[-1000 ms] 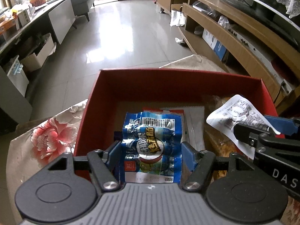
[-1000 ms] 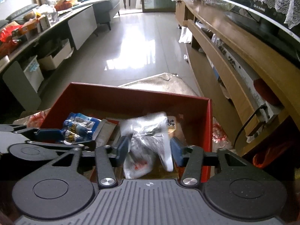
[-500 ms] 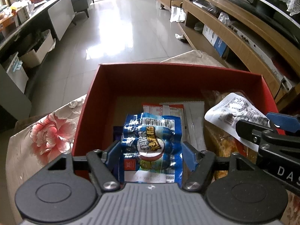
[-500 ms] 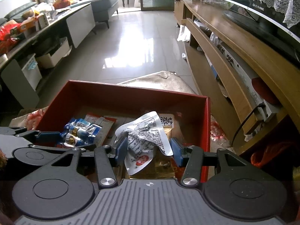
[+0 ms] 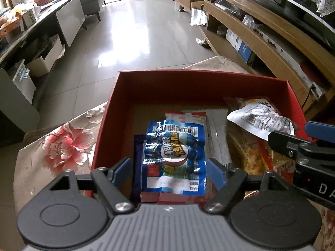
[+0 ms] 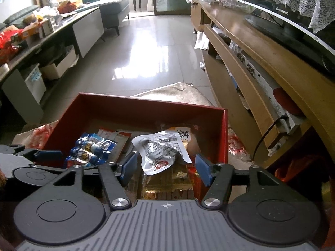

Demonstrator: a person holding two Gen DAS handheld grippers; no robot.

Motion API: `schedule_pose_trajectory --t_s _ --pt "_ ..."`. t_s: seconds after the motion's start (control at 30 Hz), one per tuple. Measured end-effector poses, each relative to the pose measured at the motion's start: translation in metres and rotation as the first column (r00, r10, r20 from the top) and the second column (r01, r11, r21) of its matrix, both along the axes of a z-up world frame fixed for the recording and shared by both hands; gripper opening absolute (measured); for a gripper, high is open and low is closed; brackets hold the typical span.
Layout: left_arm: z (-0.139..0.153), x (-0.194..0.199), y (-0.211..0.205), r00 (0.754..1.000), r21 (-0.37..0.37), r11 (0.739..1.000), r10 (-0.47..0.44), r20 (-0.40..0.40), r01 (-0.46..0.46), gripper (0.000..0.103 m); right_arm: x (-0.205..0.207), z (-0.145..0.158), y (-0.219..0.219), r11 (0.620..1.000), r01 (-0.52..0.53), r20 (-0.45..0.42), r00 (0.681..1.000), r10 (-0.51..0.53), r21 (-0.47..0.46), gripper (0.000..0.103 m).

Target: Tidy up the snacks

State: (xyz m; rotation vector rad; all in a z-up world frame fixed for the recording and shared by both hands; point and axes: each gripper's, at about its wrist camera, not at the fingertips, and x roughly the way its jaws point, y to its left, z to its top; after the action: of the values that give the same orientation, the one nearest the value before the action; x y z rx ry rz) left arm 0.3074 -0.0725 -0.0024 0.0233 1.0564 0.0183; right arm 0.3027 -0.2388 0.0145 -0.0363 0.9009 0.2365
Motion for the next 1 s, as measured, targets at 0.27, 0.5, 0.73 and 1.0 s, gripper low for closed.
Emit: schedule_pose_trajectory --t_s 0.27,0.5,0.73,1.0 --pt "0.01 -0.009 0.006 1.0 -0.009 1.0 0.005 0.017 -0.005 0.083 -0.007 0.004 0.002 1.0 0.002 0.002 1.0 -0.002 0.0 0.074" --pt "0.018 -0.02 0.009 0.999 -0.023 1.0 0.005 0.032 -0.004 0.084 -0.016 0.01 0.0 1.0 0.013 0.012 1.0 -0.013 0.013 0.077" --pt "0.027 -0.038 0.013 0.999 -0.039 0.999 0.004 0.046 -0.002 0.084 -0.032 0.011 -0.004 0.999 0.027 0.003 1.0 -0.027 0.029 0.079" --pt "0.031 -0.064 0.019 0.998 -0.044 0.999 0.0 0.055 0.003 0.084 -0.051 0.013 -0.006 0.998 0.039 -0.006 0.999 -0.039 0.057 0.08"
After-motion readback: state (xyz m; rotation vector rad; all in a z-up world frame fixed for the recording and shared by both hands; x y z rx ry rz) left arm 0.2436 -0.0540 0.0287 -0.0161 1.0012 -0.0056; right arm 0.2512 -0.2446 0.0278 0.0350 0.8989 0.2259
